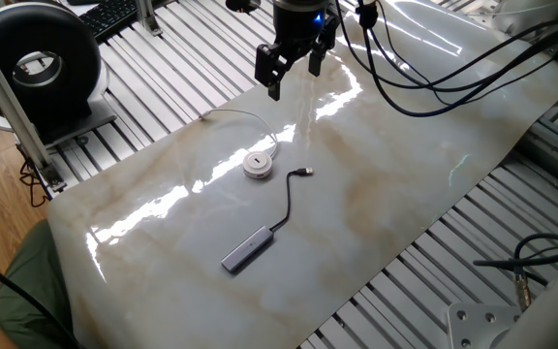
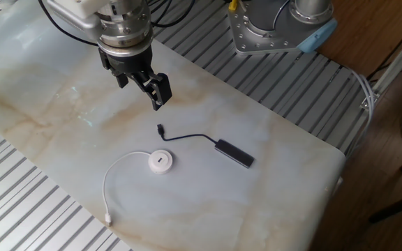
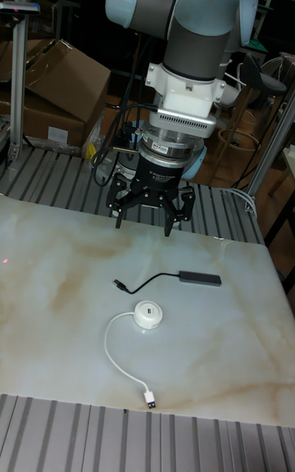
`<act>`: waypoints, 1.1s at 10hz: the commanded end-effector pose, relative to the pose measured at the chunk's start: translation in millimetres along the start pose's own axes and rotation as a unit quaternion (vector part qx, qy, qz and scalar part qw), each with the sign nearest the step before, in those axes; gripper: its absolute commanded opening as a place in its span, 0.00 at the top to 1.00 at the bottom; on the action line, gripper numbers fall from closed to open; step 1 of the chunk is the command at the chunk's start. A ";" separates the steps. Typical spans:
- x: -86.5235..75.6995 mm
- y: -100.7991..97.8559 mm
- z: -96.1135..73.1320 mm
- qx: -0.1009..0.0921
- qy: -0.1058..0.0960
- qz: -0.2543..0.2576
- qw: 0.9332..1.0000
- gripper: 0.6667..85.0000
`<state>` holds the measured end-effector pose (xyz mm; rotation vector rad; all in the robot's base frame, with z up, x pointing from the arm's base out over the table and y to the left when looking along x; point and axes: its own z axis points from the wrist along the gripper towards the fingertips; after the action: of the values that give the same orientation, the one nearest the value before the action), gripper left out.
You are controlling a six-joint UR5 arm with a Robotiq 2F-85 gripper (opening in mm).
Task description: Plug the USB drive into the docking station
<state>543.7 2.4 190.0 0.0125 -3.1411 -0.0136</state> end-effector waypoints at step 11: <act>15.9 23.9 32.1 -0.079 -0.036 0.004 0.996 0.99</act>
<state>539.2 17.4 169.5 0.0191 -3.1973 -0.1609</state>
